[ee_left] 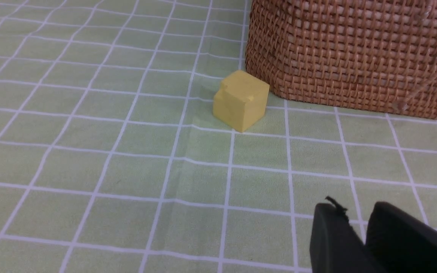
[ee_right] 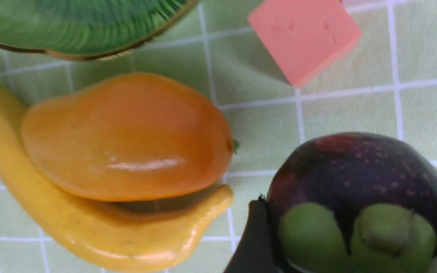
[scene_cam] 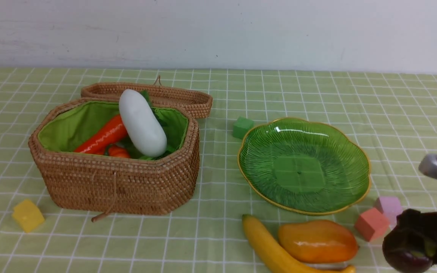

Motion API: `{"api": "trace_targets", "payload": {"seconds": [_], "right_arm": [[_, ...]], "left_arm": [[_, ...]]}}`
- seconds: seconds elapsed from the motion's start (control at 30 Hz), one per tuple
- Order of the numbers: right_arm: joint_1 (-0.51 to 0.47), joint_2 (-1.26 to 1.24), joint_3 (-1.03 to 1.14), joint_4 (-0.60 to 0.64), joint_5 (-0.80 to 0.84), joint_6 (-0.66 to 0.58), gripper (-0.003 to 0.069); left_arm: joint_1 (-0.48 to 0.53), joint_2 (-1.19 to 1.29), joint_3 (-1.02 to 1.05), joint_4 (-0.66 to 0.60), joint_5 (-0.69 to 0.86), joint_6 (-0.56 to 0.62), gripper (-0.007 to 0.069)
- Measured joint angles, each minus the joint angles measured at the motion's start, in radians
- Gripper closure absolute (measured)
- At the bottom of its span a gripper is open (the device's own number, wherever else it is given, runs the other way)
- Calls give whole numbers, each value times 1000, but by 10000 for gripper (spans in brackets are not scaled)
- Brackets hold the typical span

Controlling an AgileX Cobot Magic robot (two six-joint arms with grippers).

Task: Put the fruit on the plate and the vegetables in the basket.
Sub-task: Use the right arm to grab a mangosteen and put it into the right plate

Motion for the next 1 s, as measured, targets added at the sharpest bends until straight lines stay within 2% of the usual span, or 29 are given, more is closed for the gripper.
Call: {"api": "trace_targets", "payload": {"seconds": [0.37,0.5,0.77,1.0], "right_arm": [[0,-139,-296,0,218,-1,77],[0,-136,-389,-1,241,-8,77],[7,-92,-411,-4,287,-14,77],[86,-71,-411,-28,280,-14,77]], "left_arm": [[0,0,0,0,0,0,477],[0,0,0,0,0,0,475],[0,0,0,0,0,0,469],[0,0,0,0,0,0,465]]}}
